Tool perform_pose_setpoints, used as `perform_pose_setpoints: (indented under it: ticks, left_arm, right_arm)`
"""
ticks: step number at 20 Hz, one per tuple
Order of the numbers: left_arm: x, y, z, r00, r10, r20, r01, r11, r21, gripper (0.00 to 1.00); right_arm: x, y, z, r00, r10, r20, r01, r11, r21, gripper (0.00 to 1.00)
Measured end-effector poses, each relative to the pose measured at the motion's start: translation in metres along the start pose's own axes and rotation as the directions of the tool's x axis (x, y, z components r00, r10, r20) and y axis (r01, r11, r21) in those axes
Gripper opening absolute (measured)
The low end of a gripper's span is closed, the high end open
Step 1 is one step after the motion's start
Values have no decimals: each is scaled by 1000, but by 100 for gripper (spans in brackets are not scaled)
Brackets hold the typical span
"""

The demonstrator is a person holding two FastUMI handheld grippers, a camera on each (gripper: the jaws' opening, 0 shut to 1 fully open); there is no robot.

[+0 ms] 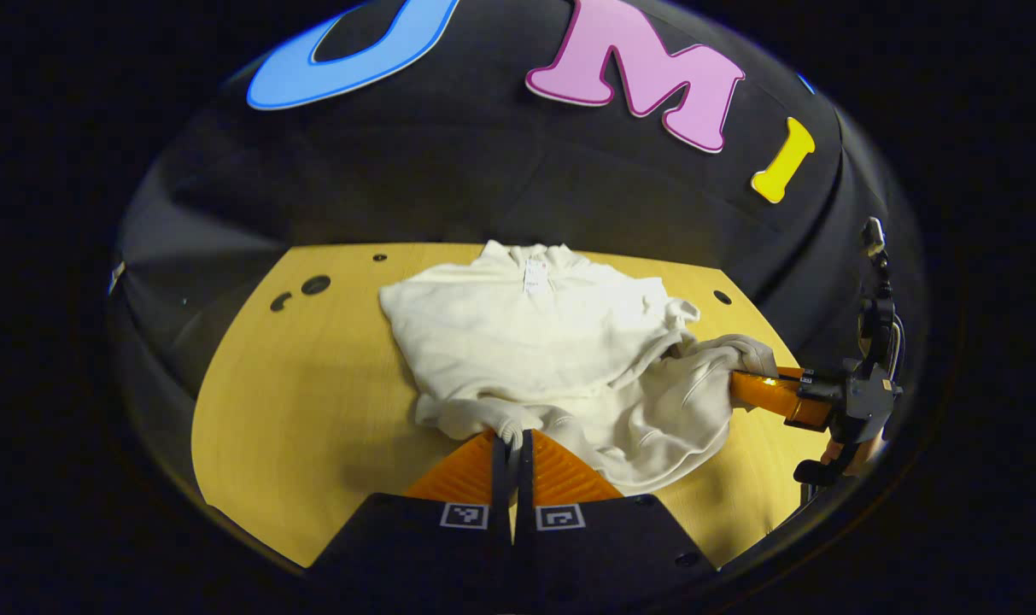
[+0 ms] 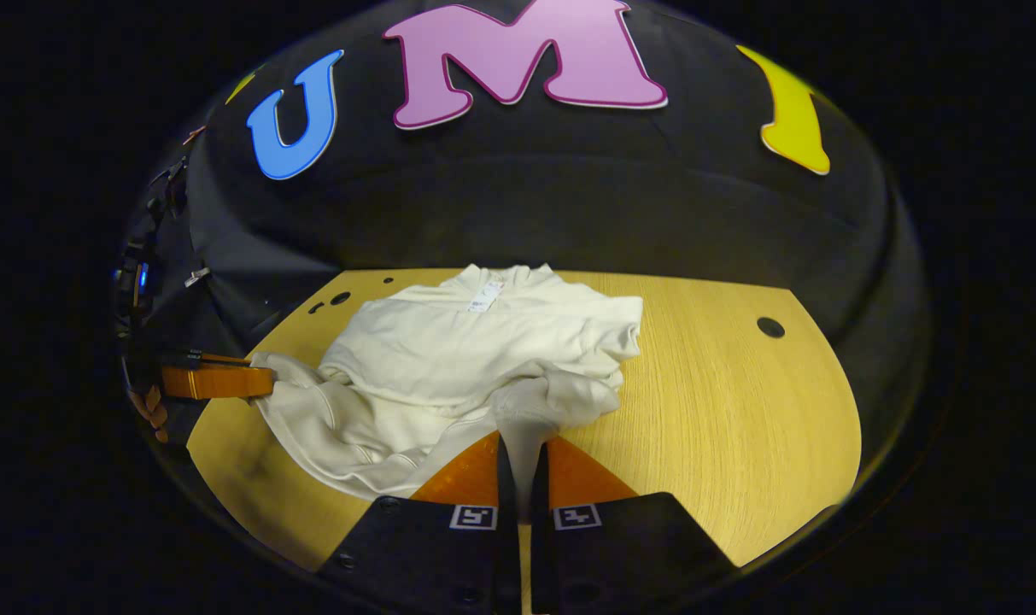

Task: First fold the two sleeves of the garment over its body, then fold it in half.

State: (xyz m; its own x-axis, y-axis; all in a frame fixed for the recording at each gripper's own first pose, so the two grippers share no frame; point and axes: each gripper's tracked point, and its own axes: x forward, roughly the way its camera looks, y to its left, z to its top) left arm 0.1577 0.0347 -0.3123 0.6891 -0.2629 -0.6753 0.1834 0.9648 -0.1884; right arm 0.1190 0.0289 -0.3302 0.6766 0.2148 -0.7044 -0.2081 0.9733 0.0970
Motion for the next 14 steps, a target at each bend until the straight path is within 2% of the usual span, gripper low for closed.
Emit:
perform_pose_setpoints:
  ticks: [4,9,11,14]
  left_arm:
    - [7,5,47,998,7,66,-10,998,55,6]
    - [33,17,101,991,23,135,-32,997,68,6]
    - [45,24,121,988,30,153,-40,997,65,6]
    - [70,41,147,984,50,170,-65,995,81,6]
  right_arm:
    - [22,-2,51,998,4,65,0,998,-62,9]
    - [56,-7,102,994,-8,112,14,998,-57,9]
    - [71,-12,123,991,-25,133,35,997,-69,9]
    - [96,-24,148,981,-80,176,106,984,-141,9]
